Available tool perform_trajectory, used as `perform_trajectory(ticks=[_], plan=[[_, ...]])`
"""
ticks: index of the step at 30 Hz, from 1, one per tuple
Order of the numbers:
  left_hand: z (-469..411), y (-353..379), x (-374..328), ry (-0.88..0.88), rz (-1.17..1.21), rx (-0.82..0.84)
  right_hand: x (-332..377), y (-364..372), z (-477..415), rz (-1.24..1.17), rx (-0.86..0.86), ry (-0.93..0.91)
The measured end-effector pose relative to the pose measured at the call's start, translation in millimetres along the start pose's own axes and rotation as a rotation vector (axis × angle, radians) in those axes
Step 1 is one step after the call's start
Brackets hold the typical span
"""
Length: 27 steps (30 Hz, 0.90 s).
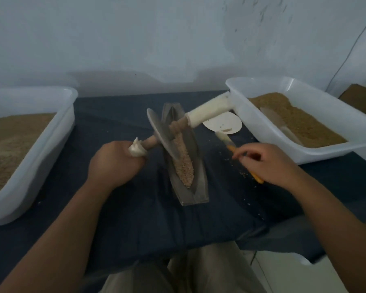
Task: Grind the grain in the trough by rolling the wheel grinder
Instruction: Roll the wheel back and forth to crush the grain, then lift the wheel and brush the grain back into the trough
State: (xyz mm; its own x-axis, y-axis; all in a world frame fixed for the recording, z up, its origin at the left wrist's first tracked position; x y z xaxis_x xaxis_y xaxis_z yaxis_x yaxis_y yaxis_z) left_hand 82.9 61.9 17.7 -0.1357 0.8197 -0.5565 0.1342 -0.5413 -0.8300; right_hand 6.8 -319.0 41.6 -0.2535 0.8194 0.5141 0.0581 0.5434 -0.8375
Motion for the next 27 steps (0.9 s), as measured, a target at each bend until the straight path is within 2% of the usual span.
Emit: perform_trajectory(ticks=[4,6,10,13,16,20,25,27], plan=[[0.8,-0.4,2.3,-0.029,0.177,0.057,18.3,-7.2,0.4,-0.392,-0.04,-0.053],[1.2,1.1,3.2,-0.039,0.231,0.075,28.4,-6.2,-3.4,-0.348,-0.055,-0.121],[-0.4,5.2,6.9,-0.069,0.314,0.118,50.2,-35.5,-18.0,-0.066,-0.418,-0.209],[-2.8,8.9,8.5,-0.064,0.343,0.147,72.9,-38.7,-45.0,-0.153,-0.525,-0.273],[-3.7,9.4,10.6,-0.067,0.365,0.156,88.6,-22.0,-81.5,-0.191,-0.493,-0.289],[-4.5,9.0,15.5,-0.111,0.417,0.175,94.4,16.6,-120.9,-0.159,-0.304,-0.261],[-8.3,4.8,21.0,-0.13,0.44,0.168,79.7,38.8,-126.3,-0.24,-0.185,-0.108],[-8.8,4.5,21.2,-0.126,0.45,0.172,81.4,35.7,-123.0,-0.187,-0.168,-0.137]])
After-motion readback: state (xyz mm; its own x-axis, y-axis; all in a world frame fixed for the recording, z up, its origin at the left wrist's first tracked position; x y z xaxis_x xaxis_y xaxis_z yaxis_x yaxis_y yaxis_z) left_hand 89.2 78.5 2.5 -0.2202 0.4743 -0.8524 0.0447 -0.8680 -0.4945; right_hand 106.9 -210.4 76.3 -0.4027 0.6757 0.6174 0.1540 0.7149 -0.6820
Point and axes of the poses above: each hand's wrist, its own z-axis away from the middle knuckle, its own y-axis out of the palm, x = y × z, the point moved 9 cm from there along -z, towards the middle knuckle, and after that the axes turned 11 degrees about -y, right-handed, at the moved point
